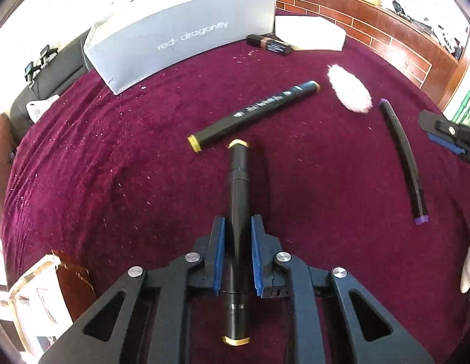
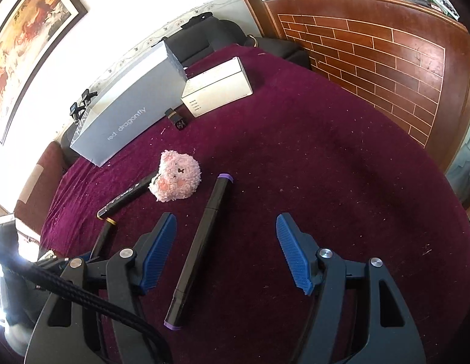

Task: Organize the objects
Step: 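Grasp a yellow-capped black marker with the left gripper while the right gripper approaches the purple-capped marker, then lift the marker with the left gripper while the right gripper closes on the purple-capped marker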

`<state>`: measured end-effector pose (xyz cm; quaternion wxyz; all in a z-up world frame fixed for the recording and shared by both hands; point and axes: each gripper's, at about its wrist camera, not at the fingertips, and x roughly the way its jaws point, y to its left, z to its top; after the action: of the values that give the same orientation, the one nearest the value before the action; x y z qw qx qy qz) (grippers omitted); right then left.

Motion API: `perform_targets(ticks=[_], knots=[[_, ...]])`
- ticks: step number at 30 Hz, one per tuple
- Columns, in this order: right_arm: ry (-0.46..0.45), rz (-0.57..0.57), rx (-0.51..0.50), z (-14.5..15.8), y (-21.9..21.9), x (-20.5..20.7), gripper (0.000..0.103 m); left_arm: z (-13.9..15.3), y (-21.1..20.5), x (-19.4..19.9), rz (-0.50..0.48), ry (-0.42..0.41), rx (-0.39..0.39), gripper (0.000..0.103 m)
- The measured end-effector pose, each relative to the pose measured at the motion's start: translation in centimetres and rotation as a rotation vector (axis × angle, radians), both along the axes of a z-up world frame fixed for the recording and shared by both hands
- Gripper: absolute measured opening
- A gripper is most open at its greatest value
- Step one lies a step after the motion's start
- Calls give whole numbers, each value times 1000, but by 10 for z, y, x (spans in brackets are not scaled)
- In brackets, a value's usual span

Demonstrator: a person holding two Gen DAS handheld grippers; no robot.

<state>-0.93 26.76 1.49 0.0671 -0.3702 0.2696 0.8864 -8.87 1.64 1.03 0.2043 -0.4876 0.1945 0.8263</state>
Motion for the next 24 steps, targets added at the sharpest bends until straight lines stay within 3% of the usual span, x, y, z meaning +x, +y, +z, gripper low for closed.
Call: perform_targets(ticks=[6, 11, 15, 24], knots=[[-17, 12, -13, -4, 0, -2, 68, 14, -6, 39, 4, 3, 69, 12], [-36, 24, 8, -7, -6, -5, 68, 14, 0, 75, -26, 37, 50, 12], [-44, 32, 44, -7, -12, -5, 68, 1, 2, 80, -5, -1, 70, 12], [-57, 45, 106, -7, -21, -6, 68, -2, 0, 84, 55, 30, 110, 13]])
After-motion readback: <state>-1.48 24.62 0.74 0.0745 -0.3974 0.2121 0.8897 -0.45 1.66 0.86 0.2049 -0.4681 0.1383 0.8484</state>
